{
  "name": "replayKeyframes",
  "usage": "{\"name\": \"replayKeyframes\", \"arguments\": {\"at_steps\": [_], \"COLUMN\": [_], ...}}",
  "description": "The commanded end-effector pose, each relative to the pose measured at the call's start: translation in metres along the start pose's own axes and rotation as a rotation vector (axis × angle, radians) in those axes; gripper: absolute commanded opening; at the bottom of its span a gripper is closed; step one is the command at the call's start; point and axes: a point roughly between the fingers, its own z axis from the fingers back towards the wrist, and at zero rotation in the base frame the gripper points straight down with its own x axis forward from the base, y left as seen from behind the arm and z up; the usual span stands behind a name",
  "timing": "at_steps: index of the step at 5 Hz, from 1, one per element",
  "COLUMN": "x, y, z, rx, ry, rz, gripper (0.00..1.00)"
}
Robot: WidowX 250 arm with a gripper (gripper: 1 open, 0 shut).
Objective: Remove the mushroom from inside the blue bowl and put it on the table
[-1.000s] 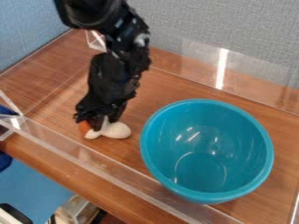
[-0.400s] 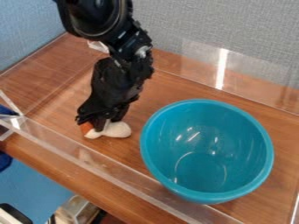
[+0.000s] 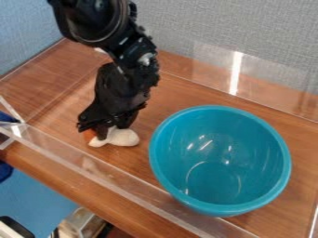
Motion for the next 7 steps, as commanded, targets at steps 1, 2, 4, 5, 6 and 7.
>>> {"name": "replayKeyframes", "arguments": {"at_steps": [1, 2, 4, 5, 6, 7], "x": [0.013, 0.022, 0.022, 0.024, 0.026, 0.027], "y": [0.015, 0.024, 0.03, 0.026, 0.022, 0.018], "z": [-0.008, -0.011, -0.014, -0.013, -0.013, -0.014], "rx": [0.009, 0.009, 0.02, 0.015, 0.011, 0.006], "ry": [-0.009, -0.015, -0.012, -0.01, -0.008, -0.005], "rz": [-0.006, -0.028, -0.021, -0.035, -0.048, -0.061], "gripper": [1.0, 1.0, 1.0, 1.0, 1.0, 1.0]}}
